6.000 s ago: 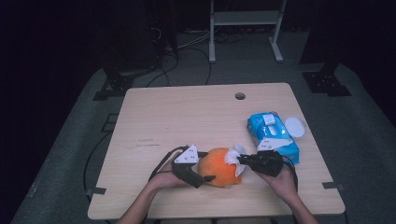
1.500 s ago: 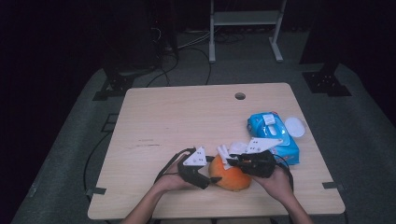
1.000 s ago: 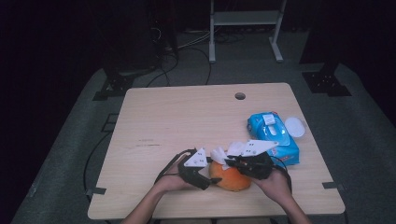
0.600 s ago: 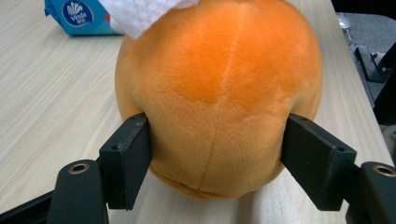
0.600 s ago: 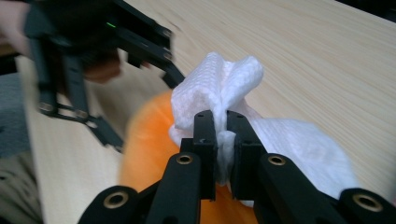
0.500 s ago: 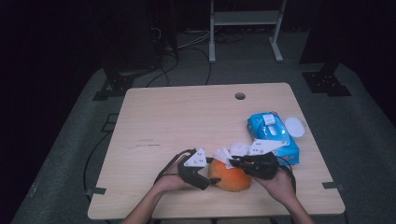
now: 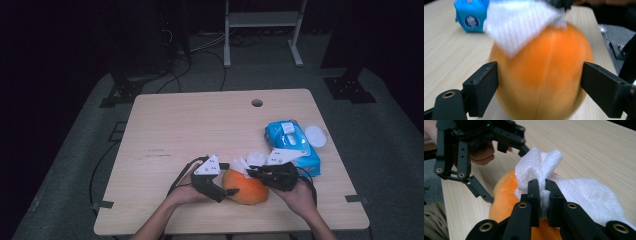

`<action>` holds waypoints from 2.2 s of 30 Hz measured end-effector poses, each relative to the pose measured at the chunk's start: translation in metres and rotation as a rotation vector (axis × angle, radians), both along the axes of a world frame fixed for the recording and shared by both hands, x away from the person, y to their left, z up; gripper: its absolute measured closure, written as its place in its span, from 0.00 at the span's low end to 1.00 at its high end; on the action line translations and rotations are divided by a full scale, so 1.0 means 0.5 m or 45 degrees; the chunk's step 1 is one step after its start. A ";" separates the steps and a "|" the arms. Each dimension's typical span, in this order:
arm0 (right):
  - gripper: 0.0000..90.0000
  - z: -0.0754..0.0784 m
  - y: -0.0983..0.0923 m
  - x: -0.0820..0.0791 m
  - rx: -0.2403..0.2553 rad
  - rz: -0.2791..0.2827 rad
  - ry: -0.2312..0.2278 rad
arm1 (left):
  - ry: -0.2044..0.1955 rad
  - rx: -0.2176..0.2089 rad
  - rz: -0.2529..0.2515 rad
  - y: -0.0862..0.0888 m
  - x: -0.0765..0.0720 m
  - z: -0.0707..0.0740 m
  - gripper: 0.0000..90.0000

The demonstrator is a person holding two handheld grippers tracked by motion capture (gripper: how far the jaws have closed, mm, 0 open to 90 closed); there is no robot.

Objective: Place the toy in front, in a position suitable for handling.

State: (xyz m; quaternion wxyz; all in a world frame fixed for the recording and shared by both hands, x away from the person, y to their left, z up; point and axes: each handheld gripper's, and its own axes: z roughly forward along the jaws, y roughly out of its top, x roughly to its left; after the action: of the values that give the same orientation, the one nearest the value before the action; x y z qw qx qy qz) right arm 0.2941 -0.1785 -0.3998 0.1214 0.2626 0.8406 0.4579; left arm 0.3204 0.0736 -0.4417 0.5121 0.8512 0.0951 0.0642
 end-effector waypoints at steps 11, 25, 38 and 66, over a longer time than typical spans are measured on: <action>0.91 -0.019 -0.034 0.005 0.032 -0.033 0.068 | 0.093 0.061 0.023 0.015 0.007 -0.019 0.29; 0.91 -0.006 -0.028 -0.011 0.064 -0.002 0.011 | 0.023 -0.022 0.006 0.001 0.002 0.011 0.32; 0.91 -0.053 -0.093 -0.009 0.075 -0.075 0.156 | 0.113 0.000 0.058 0.019 0.013 -0.006 0.35; 0.91 -0.037 -0.063 0.043 0.065 -0.081 0.141 | 0.028 0.037 -0.035 -0.008 -0.020 0.003 0.34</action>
State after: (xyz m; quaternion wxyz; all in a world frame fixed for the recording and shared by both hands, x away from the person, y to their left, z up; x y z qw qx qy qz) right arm 0.3155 -0.2101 -0.4182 0.0825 0.3172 0.8253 0.4599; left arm 0.3106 0.0695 -0.4404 0.4994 0.8605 0.0881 0.0492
